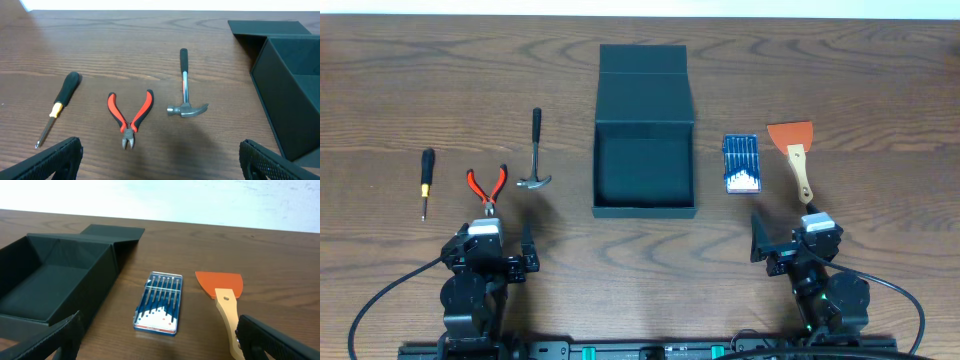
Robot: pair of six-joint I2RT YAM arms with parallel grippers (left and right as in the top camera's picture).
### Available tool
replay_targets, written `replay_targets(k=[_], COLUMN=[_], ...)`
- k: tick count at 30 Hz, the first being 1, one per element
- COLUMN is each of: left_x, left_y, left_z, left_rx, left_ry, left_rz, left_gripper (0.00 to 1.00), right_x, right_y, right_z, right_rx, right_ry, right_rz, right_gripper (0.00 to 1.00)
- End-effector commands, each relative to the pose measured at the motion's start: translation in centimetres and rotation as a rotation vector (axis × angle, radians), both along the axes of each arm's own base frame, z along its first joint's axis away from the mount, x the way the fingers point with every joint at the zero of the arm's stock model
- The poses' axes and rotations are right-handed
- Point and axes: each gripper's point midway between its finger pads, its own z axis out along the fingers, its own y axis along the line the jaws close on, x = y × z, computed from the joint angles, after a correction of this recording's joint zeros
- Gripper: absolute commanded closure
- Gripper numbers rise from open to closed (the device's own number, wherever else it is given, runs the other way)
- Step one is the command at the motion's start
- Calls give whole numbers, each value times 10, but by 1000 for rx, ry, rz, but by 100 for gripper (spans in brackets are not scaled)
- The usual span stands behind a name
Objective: Pack container
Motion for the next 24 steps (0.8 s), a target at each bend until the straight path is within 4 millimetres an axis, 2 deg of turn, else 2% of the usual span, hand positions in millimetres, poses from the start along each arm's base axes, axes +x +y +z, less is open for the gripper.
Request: replay_targets(k=[1, 17, 20, 24], left_x=[-1, -1, 0, 0], left_y=[1, 1, 1, 1], left_z=[-9, -9, -8, -7], left_rx=[-13, -13, -13, -10], left_ry=[18, 18, 14, 7], left_rz=[8, 8, 8, 9], left_gripper=[2, 2, 2, 2], right_x=[0, 0, 1, 0], right_y=[-1, -1, -3, -1], right_z=[0, 0, 6, 2], right_rx=[15, 15, -1, -33], right_ry=[-2, -2, -30, -17], right_rz=[-7, -7, -12, 5], right_gripper=[1, 1, 1, 1])
